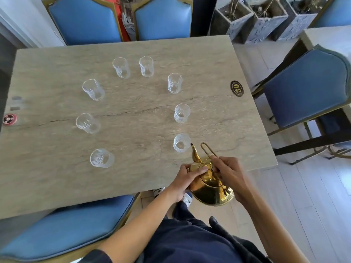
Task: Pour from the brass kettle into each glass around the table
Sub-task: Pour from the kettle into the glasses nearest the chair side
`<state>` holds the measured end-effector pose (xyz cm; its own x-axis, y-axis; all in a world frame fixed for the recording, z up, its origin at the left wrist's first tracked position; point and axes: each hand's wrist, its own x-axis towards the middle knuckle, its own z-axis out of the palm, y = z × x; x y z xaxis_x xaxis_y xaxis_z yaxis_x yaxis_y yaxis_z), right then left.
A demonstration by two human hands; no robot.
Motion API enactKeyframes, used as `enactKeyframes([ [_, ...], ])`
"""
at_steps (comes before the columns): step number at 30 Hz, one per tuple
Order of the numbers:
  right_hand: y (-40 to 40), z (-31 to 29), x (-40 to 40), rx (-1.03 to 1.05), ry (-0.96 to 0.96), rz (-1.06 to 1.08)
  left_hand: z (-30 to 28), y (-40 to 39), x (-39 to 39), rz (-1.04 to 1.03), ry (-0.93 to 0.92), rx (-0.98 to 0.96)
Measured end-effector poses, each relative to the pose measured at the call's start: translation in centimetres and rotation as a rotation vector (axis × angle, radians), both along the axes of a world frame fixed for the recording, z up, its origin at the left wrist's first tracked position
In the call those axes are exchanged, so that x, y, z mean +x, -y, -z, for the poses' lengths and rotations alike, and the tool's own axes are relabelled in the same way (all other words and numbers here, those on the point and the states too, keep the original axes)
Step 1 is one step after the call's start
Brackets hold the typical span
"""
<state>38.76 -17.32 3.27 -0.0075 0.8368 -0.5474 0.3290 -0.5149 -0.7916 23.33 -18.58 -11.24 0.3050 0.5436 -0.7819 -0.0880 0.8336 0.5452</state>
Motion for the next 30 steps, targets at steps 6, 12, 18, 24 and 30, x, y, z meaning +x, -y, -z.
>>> enactKeyframes([
  [6,-0.4,0.3,-0.3,-0.016,0.007,0.005,-0.3,-0.1,-0.1,0.030,-0.003,-0.008],
  [12,-1.1,0.5,-1.0,-0.029,0.028,-0.012,0.7,0.1,-0.3,0.015,-0.021,-0.008],
  [18,-1.5,0.6,-1.4,-0.058,0.056,0.002,0.8,-0.2,-0.7,0.019,-0.007,-0.035],
  [24,-1.5,0.4,-1.5,-0.045,0.053,0.003,1.4,-0.2,-0.8,0.021,-0.014,-0.038],
  [30,-1.5,0.5,-1.4,-0.041,0.055,0.006,1.8,-0.2,-0.7,0.031,0.022,-0.025],
])
